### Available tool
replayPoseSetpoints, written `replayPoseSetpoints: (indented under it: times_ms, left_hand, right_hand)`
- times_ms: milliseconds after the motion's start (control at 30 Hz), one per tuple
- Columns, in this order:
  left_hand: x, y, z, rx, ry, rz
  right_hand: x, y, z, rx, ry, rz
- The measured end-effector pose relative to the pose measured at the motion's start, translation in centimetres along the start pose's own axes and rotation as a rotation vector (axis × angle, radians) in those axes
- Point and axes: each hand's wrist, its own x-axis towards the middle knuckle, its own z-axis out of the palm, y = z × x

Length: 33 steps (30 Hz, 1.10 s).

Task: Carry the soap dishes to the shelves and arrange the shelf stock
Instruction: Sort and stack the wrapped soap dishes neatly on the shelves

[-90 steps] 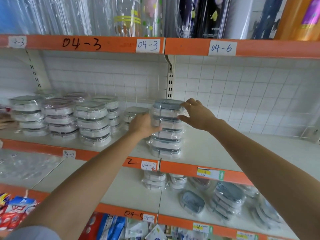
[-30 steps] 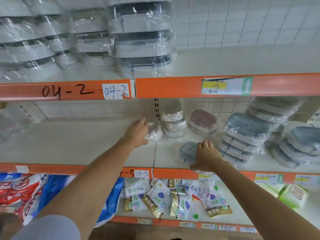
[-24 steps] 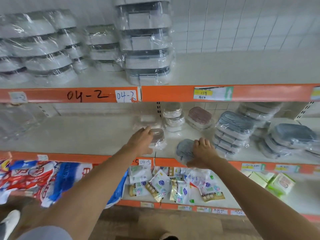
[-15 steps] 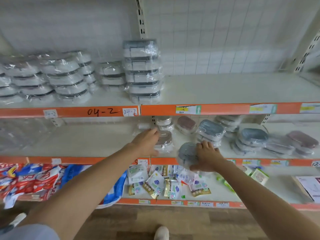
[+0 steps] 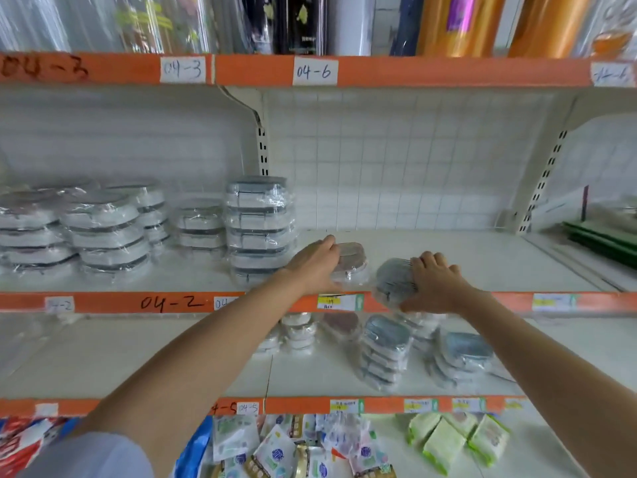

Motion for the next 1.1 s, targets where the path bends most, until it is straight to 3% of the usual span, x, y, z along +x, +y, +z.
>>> replayPoseSetpoints:
  times_ms: [333,633,933,1100]
  left_hand:
    - [13.6,-4.1,5.4,0.072,-0.081,0.017]
    - [16.3,-6.0,6.9,0.124,-0.152,0.055]
    - [15.1,-5.4,3.4,0.183,-0.081,0.025]
    - [13.7,-5.3,1.2,0.312,-0.026,0.035]
  right_hand:
    - [12.3,5.9,-1.0,0.052,-0.014,0.044]
    - [21.4,4.8,-1.2,0.149,0.054,-0.040]
    - [28.3,-1.3,-5.4,0.383,0.173,-0.344]
    - [31.1,-6.1,-7.3,0.526,0.148,-0.507]
